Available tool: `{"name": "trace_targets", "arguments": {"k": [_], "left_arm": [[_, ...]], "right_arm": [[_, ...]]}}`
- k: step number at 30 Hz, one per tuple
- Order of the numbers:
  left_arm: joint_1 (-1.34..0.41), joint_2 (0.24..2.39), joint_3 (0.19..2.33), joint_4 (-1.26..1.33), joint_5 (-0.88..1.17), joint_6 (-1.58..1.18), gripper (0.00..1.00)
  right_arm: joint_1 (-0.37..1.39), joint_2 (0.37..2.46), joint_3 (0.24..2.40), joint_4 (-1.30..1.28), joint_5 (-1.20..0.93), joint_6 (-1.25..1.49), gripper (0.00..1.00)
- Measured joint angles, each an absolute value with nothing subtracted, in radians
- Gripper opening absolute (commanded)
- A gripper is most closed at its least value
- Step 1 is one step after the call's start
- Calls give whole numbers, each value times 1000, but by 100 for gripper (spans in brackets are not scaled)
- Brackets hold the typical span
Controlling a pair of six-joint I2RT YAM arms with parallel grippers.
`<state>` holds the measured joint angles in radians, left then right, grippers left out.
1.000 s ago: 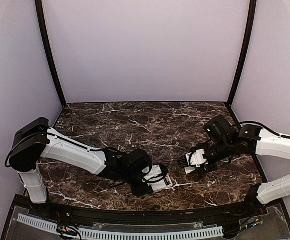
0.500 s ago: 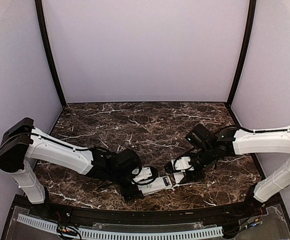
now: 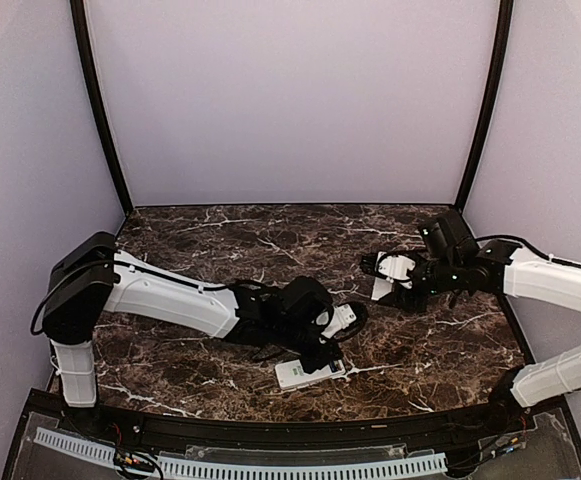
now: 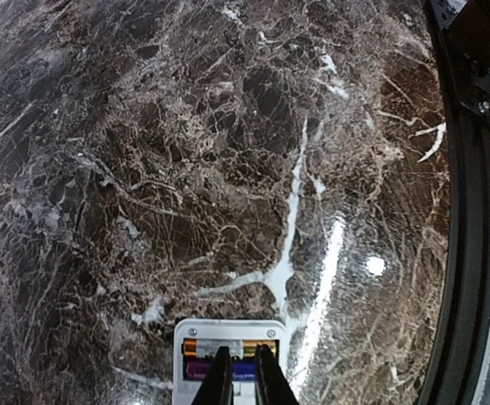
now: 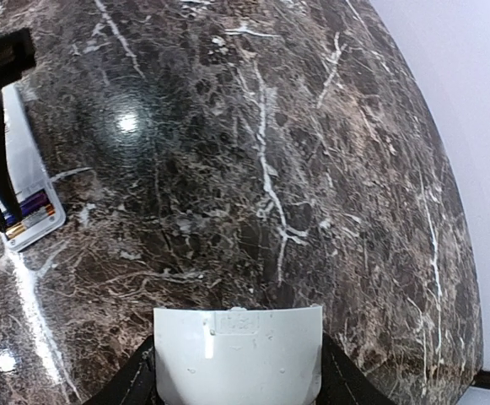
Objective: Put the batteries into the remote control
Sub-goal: Press the battery in the battery compartment.
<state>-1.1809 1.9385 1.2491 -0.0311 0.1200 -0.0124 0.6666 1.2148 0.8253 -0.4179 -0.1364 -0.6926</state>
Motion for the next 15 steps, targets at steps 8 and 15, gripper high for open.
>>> {"name": "trace_targets", "arguments": {"k": [8,15], "left_arm": [[-1180,2037,1310,-70,120,-11,0],[-1180,2037,1311,-95,136,-16,0]], "right_arm": [[645,1188,826,-395,-94,-657,29],[645,1178,825,-389,-91,-653,29]]}}
